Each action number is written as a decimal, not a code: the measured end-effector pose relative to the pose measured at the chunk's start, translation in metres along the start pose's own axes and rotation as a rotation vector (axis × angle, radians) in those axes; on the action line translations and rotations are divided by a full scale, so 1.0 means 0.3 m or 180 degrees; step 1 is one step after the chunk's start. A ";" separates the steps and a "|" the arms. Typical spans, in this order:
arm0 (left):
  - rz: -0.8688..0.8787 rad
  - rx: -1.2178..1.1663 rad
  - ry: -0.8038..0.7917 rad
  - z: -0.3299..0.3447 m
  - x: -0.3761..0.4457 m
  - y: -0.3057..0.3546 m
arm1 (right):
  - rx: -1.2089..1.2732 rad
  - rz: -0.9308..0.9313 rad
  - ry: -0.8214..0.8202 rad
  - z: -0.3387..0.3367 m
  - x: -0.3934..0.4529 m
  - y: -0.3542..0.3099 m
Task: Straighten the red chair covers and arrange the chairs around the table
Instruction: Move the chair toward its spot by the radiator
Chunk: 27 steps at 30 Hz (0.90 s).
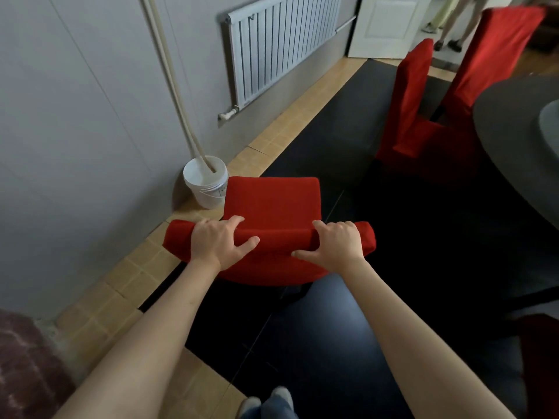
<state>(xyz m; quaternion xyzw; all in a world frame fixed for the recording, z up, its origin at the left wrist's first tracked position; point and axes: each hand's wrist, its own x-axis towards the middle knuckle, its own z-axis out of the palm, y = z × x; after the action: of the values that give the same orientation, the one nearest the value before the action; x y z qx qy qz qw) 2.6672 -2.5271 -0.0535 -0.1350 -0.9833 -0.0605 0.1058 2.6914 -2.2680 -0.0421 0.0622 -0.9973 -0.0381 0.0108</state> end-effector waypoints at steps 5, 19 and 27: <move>0.0011 0.0037 -0.0001 0.008 -0.005 -0.011 | 0.0016 0.0022 -0.0098 -0.009 -0.018 -0.014; 0.0528 -0.0299 0.0133 -0.010 -0.016 -0.100 | -0.0010 0.0537 0.0005 -0.008 -0.111 -0.143; 0.1031 -0.0354 0.0169 -0.021 0.005 -0.193 | -0.0014 0.1045 0.0244 -0.005 -0.175 -0.281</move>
<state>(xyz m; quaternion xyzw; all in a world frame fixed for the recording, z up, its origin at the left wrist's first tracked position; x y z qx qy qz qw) 2.6508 -2.5829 -0.0524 -0.2957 -0.9407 -0.1005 0.1324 2.7538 -2.3449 -0.0481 -0.1002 -0.9928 -0.0355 0.0550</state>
